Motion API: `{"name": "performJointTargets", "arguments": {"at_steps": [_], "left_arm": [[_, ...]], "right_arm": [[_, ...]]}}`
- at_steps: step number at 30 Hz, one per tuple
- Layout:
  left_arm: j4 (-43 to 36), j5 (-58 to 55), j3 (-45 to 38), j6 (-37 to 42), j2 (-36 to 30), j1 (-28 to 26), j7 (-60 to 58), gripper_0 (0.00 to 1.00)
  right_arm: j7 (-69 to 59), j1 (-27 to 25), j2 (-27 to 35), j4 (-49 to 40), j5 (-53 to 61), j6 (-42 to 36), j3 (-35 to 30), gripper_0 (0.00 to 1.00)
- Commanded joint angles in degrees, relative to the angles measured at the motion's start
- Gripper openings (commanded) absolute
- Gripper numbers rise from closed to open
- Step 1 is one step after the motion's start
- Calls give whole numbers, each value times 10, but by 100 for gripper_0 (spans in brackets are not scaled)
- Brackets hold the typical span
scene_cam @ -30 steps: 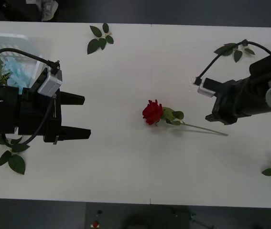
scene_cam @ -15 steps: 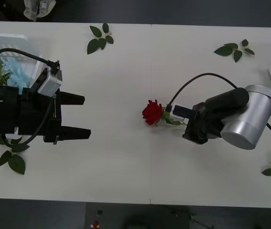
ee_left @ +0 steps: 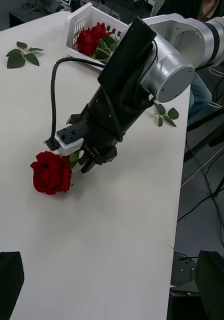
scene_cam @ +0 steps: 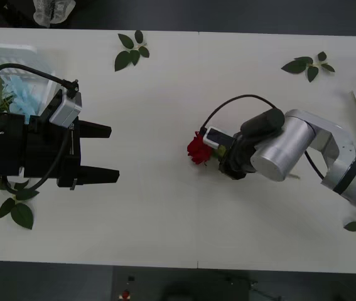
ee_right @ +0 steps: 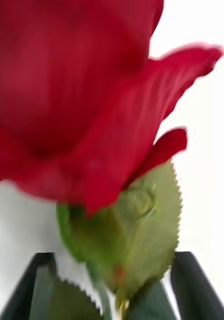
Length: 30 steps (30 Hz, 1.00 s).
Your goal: Put the red flowers into the right box and the blue flowers into the left box
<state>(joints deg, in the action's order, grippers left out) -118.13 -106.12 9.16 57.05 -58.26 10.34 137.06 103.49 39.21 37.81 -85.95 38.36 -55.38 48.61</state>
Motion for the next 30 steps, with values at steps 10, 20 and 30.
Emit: {"name": "performJointTargets", "arguments": {"at_steps": [10,20,30], "left_arm": [[-14,1,-11,-2,-9,-10,17,100],[-14,1,-11,-2,-9,-10,17,100],[-14,1,-11,-2,-9,-10,17,100]], "right_arm": [[27,26,-21,58,-6,4,8,30],[20,46,-2,68,36,1,10,0],[-29,126,91,68,217,-75,-40,0]]}}
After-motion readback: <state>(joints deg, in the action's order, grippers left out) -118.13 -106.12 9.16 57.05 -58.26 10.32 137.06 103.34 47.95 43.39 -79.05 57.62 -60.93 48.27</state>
